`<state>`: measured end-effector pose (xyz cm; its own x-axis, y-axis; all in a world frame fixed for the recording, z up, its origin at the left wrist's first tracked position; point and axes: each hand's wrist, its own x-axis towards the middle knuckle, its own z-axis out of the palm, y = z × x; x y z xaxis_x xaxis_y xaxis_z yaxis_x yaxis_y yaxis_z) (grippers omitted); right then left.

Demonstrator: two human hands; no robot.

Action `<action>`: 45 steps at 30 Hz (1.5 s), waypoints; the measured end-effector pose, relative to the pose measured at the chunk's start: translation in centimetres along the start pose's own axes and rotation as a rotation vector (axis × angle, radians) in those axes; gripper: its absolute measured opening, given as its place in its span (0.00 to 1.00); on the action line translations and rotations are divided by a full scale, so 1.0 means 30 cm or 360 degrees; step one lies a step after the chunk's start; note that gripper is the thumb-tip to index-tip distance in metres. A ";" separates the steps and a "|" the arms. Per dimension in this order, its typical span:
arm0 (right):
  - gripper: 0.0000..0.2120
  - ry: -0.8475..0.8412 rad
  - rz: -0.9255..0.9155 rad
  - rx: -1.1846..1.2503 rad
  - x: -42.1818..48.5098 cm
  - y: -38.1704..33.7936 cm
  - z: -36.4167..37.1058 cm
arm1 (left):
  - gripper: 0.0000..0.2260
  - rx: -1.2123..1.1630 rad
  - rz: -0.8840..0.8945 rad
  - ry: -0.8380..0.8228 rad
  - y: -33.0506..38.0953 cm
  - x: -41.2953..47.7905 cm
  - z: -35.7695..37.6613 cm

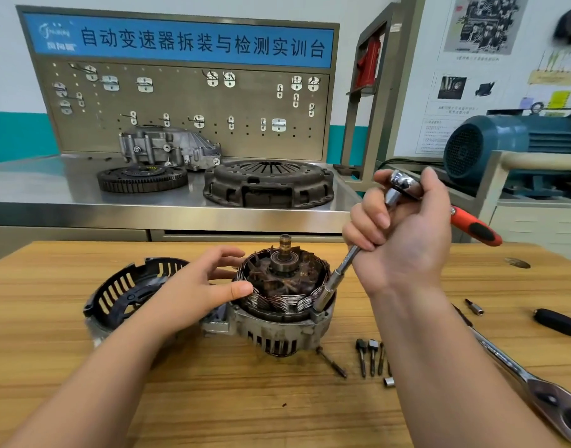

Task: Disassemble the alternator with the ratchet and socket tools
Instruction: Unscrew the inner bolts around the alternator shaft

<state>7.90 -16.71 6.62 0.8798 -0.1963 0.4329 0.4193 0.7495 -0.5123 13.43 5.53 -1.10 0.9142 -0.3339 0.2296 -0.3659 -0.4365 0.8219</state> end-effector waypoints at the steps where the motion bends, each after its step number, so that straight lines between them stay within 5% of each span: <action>1: 0.27 -0.0031 0.0021 -0.0006 0.003 0.005 0.003 | 0.29 -0.0018 -0.0003 0.0001 0.000 -0.001 0.001; 12: 0.13 -0.0560 0.0124 -0.0264 0.016 0.051 0.071 | 0.22 -0.0060 -0.0019 -0.0010 -0.012 0.000 -0.014; 21: 0.12 -0.0425 -0.0200 -0.0610 -0.019 0.083 0.123 | 0.21 -0.0059 0.0006 -0.0011 -0.010 -0.001 -0.012; 28: 0.13 -0.0360 -0.0080 -0.0561 -0.010 0.077 0.130 | 0.21 0.0032 0.0001 -0.0042 0.015 -0.002 -0.020; 35: 0.25 -0.0285 0.0018 -0.0510 0.013 0.065 0.144 | 0.14 0.0091 0.0294 0.0809 0.162 -0.033 0.118; 45: 0.21 -0.0364 0.0295 -0.0464 0.030 0.045 0.134 | 0.31 0.0021 0.0107 0.0975 0.113 -0.046 0.269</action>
<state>8.35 -13.34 9.32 0.8878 0.0952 0.4503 0.3333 0.5418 -0.7716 9.52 -2.24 -2.86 0.8215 0.1778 0.5418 -0.4250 -0.4425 0.7896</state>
